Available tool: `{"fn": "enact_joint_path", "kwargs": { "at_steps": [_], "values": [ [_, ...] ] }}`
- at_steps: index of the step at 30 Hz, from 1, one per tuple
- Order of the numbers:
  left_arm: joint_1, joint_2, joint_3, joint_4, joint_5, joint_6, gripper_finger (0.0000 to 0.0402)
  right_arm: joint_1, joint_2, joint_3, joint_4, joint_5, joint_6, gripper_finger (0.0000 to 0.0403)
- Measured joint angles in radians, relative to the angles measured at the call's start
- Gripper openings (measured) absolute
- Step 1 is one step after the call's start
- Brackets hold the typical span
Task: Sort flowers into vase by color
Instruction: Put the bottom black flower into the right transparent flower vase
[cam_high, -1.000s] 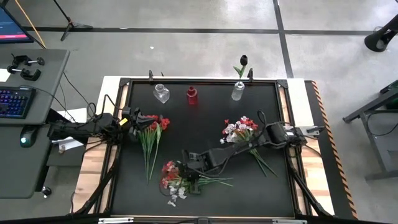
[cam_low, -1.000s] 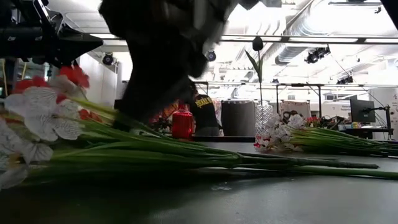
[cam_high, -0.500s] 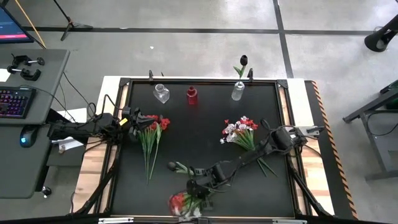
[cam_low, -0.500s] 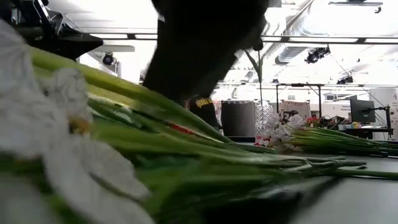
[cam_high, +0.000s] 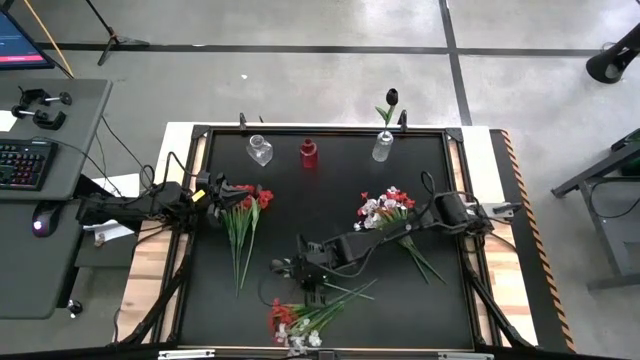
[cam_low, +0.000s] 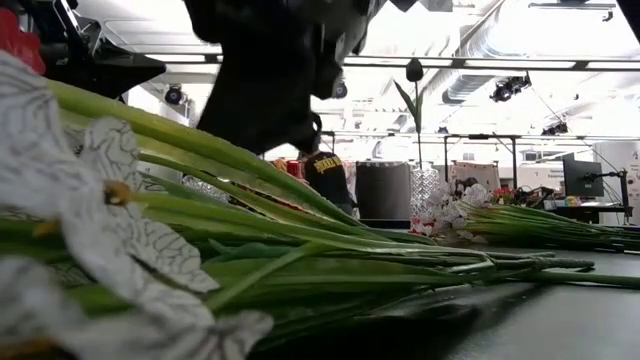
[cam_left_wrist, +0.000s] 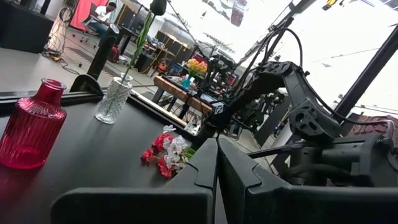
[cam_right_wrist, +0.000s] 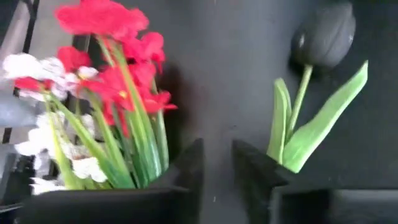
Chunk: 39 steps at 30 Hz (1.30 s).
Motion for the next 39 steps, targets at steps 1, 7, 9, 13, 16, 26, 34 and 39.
{"fn": "enact_joint_path", "kwargs": {
  "at_steps": [1,7,9,13,16,26,34,39],
  "values": [
    [0.0,0.0,0.0,0.0,0.0,0.0,0.0,0.0,-0.002,0.001,0.001,0.018,-0.002,0.01],
    [0.0,0.0,0.0,0.0,0.0,0.0,0.0,0.01,-0.01,0.001,-0.152,0.121,-0.003,0.024],
    [0.0,0.0,0.0,0.0,0.0,0.0,0.0,0.014,-0.002,0.001,-0.157,0.131,0.001,0.0274],
    [0.0,0.0,0.0,-0.001,0.0,0.0,0.0,0.017,0.023,0.001,-0.122,0.146,0.035,0.0298],
    [0.0,0.0,0.0,0.0,0.0,0.0,0.0,0.016,0.039,0.001,-0.106,0.175,0.036,0.0292],
    [0.0,0.0,0.0,0.0,0.0,0.0,0.0,0.024,0.09,0.005,-0.119,0.249,0.04,0.0151],
    [0.0,0.0,0.0,0.0,0.0,0.0,0.0,-0.005,-0.009,-0.002,-0.321,0.211,0.088,0.0013],
    [0.0,0.0,0.0,0.0,0.0,0.0,0.0,-0.037,-0.181,-0.034,-0.408,0.33,0.08,0.0005]
  ]
}}
